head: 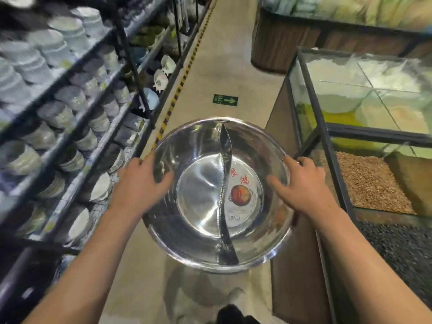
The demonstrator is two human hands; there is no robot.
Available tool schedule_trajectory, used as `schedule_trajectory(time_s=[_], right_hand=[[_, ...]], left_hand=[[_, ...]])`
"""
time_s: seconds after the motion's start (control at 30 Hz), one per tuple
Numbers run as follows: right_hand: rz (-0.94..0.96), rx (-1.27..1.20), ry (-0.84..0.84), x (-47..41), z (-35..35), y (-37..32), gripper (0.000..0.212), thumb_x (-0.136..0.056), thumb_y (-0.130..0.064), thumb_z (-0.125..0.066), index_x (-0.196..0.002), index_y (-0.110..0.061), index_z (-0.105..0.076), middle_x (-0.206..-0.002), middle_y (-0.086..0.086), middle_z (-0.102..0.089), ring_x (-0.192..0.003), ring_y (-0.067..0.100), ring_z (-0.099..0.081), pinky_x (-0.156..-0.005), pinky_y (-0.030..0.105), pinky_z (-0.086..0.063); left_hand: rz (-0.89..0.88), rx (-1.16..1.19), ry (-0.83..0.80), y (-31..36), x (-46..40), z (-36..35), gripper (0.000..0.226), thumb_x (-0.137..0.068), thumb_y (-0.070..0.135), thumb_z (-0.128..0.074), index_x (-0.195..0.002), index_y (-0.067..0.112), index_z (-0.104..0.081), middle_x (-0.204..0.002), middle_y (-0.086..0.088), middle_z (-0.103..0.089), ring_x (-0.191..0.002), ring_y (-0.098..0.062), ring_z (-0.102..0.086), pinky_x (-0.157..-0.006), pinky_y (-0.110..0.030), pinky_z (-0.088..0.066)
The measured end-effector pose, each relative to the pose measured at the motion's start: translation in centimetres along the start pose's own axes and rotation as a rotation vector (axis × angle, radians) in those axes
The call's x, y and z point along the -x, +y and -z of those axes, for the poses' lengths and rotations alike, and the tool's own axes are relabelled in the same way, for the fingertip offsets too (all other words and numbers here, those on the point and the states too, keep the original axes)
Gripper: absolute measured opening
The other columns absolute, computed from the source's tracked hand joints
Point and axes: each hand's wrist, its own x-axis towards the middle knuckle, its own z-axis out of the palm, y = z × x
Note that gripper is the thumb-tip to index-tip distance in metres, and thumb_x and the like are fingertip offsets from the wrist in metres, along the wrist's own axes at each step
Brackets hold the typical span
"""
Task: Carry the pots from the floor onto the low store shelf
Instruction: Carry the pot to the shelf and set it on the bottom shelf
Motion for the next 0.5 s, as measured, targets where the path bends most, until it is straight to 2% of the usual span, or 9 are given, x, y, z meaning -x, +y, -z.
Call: schedule_trajectory(time_s=[0.13, 0.23, 0.37, 0.5], right_hand=[[0.078, 0.028, -0.03, 1.5, 1.5, -3.7, 0.072, -0.085, -0.068, -0.041, -0.136, -0.018, -0.048, -0.126, 0.022, -0.056, -0.127, 0.04, -0.041, -0.099, 0.049, -0.031], [0.172, 0.033, -0.037, 2.5, 2.1, -6.7, 0.072, -0.088, -0.067, -0.041, -0.139, -0.018, -0.045, -0.128, 0.021, -0.056, -0.127, 0.04, -0.04, -0.1, 0.05, -0.03], [0.341, 0.034, -0.07, 3.3, 1.8, -10.6, 0.074, -0.088, -0.068, -0.042, -0.145, -0.021, -0.04, -0.129, 0.021, -0.055, -0.125, 0.04, -0.043, -0.101, 0.048, -0.031], [0.575, 0.025, -0.11, 4.0, 1.3, -14.5, 0.075, -0.086, -0.069, -0.042, -0.142, -0.019, -0.042, -0.125, 0.02, -0.057, -0.122, 0.037, -0.043, -0.095, 0.045, -0.033]], left_hand=[[0.054, 0.024, 0.009, -2.9, 2.9, 3.4, 0.075, -0.087, 0.064, -0.051, -0.149, 0.024, -0.037, -0.128, -0.018, -0.052, -0.124, -0.045, -0.043, -0.096, -0.055, -0.045], [0.143, 0.005, 0.024, -5.0, 6.0, 6.0, 0.076, -0.085, 0.068, -0.048, -0.149, 0.028, -0.034, -0.137, -0.016, -0.047, -0.13, -0.045, -0.039, -0.098, -0.055, -0.042], [0.287, -0.019, 0.111, -7.7, 11.1, 8.7, 0.073, -0.085, 0.067, -0.049, -0.142, 0.023, -0.041, -0.134, -0.017, -0.049, -0.125, -0.046, -0.043, -0.093, -0.053, -0.043], [0.464, -0.035, 0.186, -9.9, 17.8, 10.7, 0.076, -0.086, 0.065, -0.05, -0.149, 0.025, -0.035, -0.133, -0.017, -0.051, -0.123, -0.046, -0.045, -0.099, -0.057, -0.043]])
